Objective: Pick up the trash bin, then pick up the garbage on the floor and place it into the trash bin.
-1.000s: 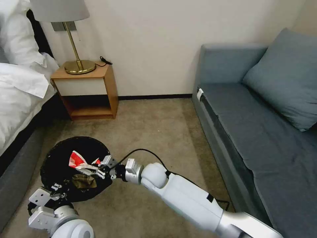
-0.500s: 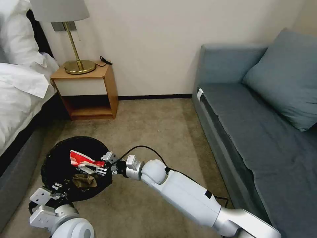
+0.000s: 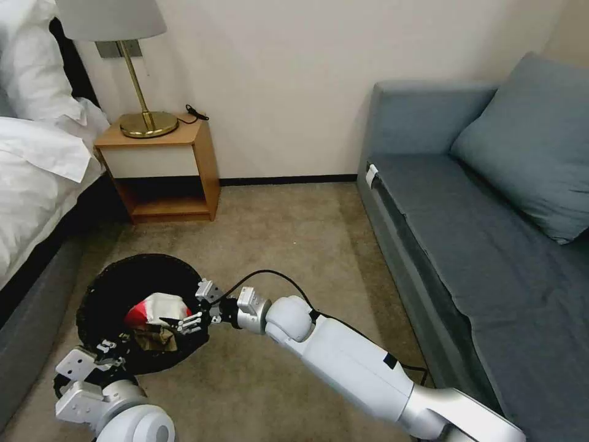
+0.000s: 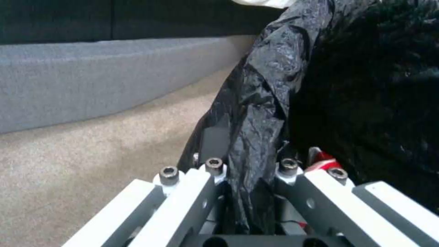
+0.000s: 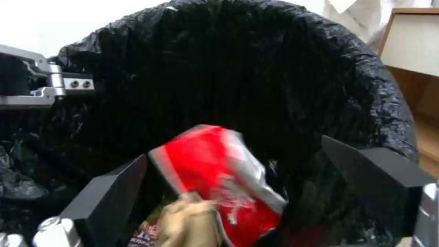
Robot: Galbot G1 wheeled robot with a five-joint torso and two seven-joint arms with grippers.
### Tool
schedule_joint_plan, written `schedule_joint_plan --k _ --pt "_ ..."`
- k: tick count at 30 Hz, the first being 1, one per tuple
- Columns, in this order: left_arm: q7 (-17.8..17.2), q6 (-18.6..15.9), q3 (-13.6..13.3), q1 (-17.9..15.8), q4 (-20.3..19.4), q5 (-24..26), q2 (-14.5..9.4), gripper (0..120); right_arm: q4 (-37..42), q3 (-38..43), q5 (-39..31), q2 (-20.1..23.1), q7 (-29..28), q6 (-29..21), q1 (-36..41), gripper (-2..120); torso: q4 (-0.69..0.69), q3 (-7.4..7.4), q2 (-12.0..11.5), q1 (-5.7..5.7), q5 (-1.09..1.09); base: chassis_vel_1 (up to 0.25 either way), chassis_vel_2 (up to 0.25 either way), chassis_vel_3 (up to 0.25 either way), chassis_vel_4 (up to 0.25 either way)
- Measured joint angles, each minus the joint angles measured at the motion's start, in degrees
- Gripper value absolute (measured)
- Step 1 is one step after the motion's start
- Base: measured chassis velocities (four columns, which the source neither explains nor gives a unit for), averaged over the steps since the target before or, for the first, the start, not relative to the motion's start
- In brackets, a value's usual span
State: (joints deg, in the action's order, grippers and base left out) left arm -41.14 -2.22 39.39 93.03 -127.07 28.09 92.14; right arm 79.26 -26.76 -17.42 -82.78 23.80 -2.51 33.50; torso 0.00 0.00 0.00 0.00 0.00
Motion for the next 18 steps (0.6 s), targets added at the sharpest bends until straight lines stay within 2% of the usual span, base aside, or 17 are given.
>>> schedule_joint_plan --k 11,14,15,18 --pt "0.0 0.0 -0.1 0.4 -0.7 0.0 0.0 0 6.4 6.0 -0.4 2.5 -2.8 -0.1 1.5 100 0.01 0.0 0.0 0.0 0.01 0.0 0.0 0.0 0.0" --pt "0.0 0.0 -0.2 0.4 -0.7 0.1 0.0 0 10.6 10.7 -2.3 5.6 -7.6 0.2 4.0 100 0.01 0.0 0.0 0.0 0.01 0.0 0.0 0.0 0.0" --pt "0.0 0.0 -0.2 0.4 -0.7 0.1 0.0 0 10.6 10.7 -2.3 5.6 -7.6 0.2 4.0 100 0.01 0.0 0.0 0.0 0.01 0.0 0.0 0.0 0.0" --pt "0.0 0.0 -0.6 0.2 -0.5 0.4 0.0 0 15.5 15.2 -3.7 8.0 -14.1 0.1 8.0 100 -0.01 0.0 0.0 0.0 0.02 0.0 0.0 0.0 0.0"
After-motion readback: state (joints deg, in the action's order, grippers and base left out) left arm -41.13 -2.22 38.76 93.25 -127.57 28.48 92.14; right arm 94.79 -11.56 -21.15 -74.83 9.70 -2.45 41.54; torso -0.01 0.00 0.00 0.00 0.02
